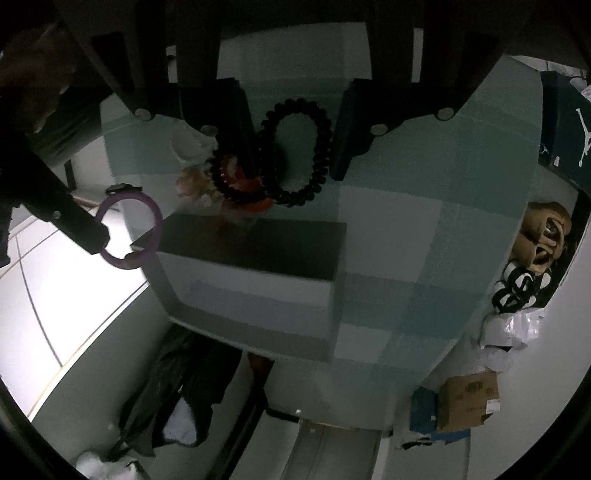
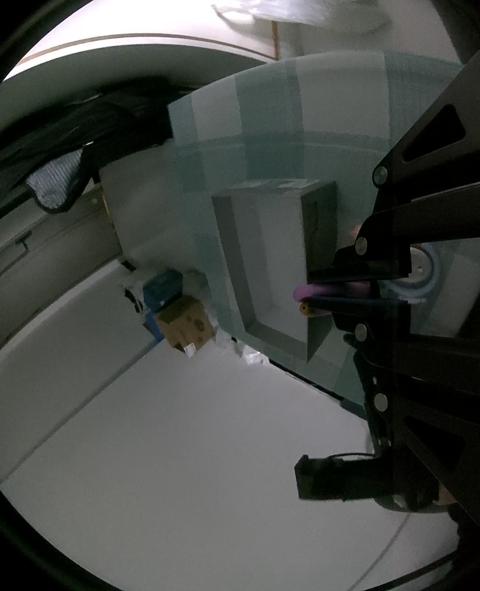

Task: Organize jewelry
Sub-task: 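Lift and carry the bracelet with the left tool while the right tool carries the bangle toward the grey box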

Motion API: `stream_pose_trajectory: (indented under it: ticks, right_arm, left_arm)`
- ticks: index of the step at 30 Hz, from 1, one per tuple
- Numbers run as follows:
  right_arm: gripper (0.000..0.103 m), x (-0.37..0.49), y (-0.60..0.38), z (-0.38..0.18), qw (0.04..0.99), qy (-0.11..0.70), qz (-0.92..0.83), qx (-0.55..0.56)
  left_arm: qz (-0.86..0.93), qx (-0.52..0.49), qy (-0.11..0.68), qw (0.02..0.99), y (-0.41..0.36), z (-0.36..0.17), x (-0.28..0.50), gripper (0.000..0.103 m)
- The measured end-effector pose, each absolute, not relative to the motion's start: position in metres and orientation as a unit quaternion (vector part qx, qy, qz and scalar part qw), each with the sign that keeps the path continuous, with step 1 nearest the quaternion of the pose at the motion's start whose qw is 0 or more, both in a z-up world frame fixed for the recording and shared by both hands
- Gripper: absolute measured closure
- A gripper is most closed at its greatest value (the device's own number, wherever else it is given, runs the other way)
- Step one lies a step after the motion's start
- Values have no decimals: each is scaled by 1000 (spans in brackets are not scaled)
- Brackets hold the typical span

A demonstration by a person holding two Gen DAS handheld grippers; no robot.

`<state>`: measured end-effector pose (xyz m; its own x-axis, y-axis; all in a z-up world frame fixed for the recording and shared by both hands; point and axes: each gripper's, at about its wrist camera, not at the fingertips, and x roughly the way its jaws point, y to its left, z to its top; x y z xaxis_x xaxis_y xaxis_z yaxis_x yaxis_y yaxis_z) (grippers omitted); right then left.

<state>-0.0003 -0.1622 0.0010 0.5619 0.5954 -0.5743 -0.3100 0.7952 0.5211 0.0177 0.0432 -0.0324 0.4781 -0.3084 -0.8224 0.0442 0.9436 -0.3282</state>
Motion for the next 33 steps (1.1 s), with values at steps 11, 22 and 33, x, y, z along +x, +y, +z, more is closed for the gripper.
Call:
stream_pose_trajectory:
  ticks: [11,22,33]
  right_arm:
    - [97,0,-160,30,873,368,263,185]
    - [97,33,-157,76,882,344,276,164]
    - [97,89,-153,60,870,380,273,156]
  left_arm:
    - [-74,-84,402,909,38,33,3,70]
    - [-94,-42,370,923,26,62,30,70]
    - [-113,-23,403,908,19,41,76,70]
